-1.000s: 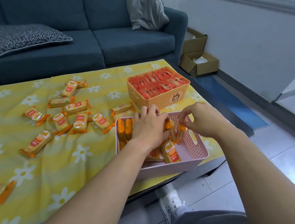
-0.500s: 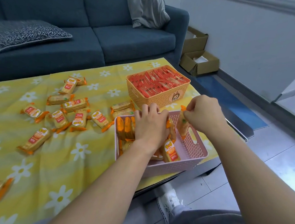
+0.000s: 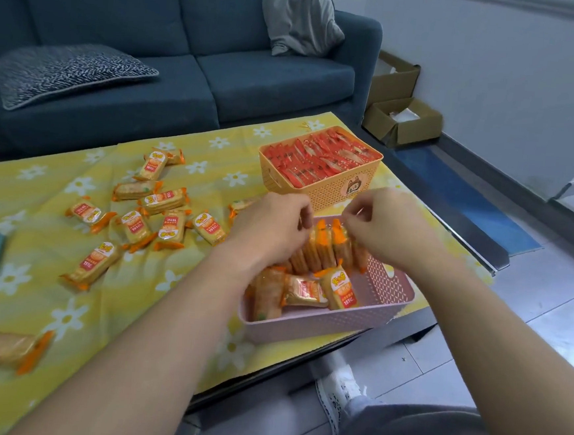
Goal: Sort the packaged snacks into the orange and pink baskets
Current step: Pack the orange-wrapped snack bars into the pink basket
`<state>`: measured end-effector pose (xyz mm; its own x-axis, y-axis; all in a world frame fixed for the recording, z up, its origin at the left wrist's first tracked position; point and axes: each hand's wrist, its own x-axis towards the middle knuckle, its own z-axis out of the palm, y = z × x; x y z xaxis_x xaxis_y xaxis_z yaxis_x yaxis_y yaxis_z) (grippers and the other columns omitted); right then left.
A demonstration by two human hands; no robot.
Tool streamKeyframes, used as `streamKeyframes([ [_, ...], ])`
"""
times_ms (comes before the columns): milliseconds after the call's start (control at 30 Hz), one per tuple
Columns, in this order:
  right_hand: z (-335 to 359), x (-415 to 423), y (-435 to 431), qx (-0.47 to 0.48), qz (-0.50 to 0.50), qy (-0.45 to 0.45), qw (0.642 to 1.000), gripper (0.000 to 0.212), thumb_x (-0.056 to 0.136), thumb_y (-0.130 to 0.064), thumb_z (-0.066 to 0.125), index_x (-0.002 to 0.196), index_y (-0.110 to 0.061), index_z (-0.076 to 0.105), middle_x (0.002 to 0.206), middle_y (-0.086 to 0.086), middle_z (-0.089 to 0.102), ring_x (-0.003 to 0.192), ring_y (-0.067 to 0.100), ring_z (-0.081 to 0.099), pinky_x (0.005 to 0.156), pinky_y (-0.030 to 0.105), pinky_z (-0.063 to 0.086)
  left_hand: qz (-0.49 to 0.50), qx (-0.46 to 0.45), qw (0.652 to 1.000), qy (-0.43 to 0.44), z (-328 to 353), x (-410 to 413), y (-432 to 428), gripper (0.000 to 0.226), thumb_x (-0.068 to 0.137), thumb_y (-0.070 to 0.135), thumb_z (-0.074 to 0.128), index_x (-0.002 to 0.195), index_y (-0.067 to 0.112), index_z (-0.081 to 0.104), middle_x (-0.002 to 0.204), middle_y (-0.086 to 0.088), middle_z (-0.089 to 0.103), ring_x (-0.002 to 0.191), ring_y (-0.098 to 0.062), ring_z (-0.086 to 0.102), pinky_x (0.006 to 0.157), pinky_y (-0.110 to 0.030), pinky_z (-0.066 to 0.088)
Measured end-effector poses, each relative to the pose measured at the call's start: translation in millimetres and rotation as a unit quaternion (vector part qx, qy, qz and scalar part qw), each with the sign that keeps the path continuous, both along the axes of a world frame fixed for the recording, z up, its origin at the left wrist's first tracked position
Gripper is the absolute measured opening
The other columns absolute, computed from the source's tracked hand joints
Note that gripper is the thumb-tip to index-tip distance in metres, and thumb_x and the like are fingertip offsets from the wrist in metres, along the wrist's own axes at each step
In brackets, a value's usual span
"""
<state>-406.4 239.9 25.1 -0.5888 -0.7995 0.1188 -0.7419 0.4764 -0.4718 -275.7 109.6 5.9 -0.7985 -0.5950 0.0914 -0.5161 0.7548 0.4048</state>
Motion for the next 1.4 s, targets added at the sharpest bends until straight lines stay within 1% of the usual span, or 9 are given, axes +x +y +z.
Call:
streamKeyframes([
  [167,-25.6,37.4,-15.3,0.139,0.202,0.011,0.970,0.017,0.085,-0.015,0.071,0.100,-0.020,0.078,0.093,-0.003,0.075,0.090,0.018,0.067,0.083,0.036,0.056,-0.039,-0.087,0.984,-0.152,-10.8,40.6,9.7,0.013,0.082,0.028,0.069,0.095,0.030,0.069,0.099,0.001,0.071,0.097,-0.026,0.068,0.067,-0.033,0.050],
  [467,-57.5,39.1,-31.7,0.249,0.192,0.000,0.949,0.051,0.071,-0.025,0.087,0.116,-0.016,0.066,0.108,0.003,0.069,0.098,0.027,0.066,0.085,0.042,0.059,-0.050,-0.185,0.964,-0.185,-25.4,57.6,26.3,0.025,0.086,0.013,0.058,0.108,0.025,0.058,0.106,-0.002,0.069,0.101,-0.034,0.066,0.062,-0.033,0.034],
  [633,-58.4,37.7,-30.7,0.325,0.199,0.061,0.923,0.032,0.081,-0.017,0.077,0.111,-0.016,0.066,0.107,0.004,0.067,0.096,0.028,0.065,0.082,0.040,0.058,-0.041,-0.073,0.983,-0.165,-18.2,58.0,8.2,0.037,0.085,0.013,0.057,0.117,0.030,0.064,0.100,0.006,0.070,0.103,-0.025,0.066,0.069,-0.034,0.050],
  [733,-51.0,38.0,-29.7,0.340,0.200,0.049,0.918,0.028,0.084,-0.007,0.069,0.112,-0.011,0.068,0.108,0.007,0.070,0.097,0.029,0.067,0.084,0.042,0.060,-0.047,-0.008,0.992,-0.116,-0.9,66.7,-11.7,0.039,0.087,0.015,0.061,0.122,0.032,0.068,0.092,0.014,0.069,0.092,-0.012,0.064,0.082,-0.036,0.054],
  [833,-34.9,38.7,-33.4,0.222,0.191,-0.005,0.956,0.027,0.083,-0.007,0.060,0.108,-0.011,0.069,0.099,0.005,0.072,0.091,0.027,0.067,0.080,0.039,0.059,-0.045,0.055,0.997,-0.010,10.3,75.6,-24.3,0.036,0.086,0.012,0.067,0.118,0.028,0.070,0.085,0.014,0.068,0.065,0.003,0.055,0.069,-0.020,0.046],
  [967,-13.4,51.8,-34.1,0.071,0.183,-0.283,0.939,0.040,0.081,-0.023,0.064,0.121,-0.021,0.062,0.100,0.001,0.073,0.077,0.014,0.065,0.069,0.033,0.054,-0.045,0.104,0.990,0.088,5.2,74.3,-20.7,0.035,0.083,0.008,0.070,0.110,0.031,0.072,0.076,0.014,0.067,0.061,-0.004,0.056,0.064,-0.018,0.044],
  [1133,-11.9,45.5,-27.5,0.087,0.167,-0.192,0.963,0.008,0.084,-0.025,0.071,0.084,-0.024,0.063,0.069,-0.003,0.061,0.060,0.014,0.055,0.060,0.033,0.045,0.005,0.133,0.971,0.196,-13.5,64.0,-4.0,0.027,0.085,0.012,0.073,0.104,0.029,0.063,0.078,0.010,0.069,0.065,-0.007,0.062,0.067,-0.023,0.051],
  [1267,-10.3,19.9,-12.7,0.115,0.077,-0.166,0.976,0.030,0.074,-0.020,0.076,0.097,-0.021,0.058,0.085,0.006,0.071,0.074,0.026,0.072,0.062,0.038,0.060,-0.062,-0.069,0.996,-0.009,-26.1,55.2,6.9,0.017,0.089,0.017,0.061,0.100,0.028,0.067,0.098,0.002,0.072,0.095,-0.024,0.067,0.071,-0.033,0.051],
  [1400,-13.4,18.1,-7.4,0.093,0.023,-0.203,0.974,0.036,0.073,-0.014,0.081,0.095,-0.008,0.053,0.090,0.013,0.068,0.069,0.032,0.075,0.050,0.035,0.061,-0.168,-0.027,0.976,-0.134,-47.8,40.0,15.8,0.040,0.085,0.014,0.072,0.120,0.032,0.065,0.123,0.007,0.067,0.112,-0.021,0.063,0.083,-0.034,0.052],
])
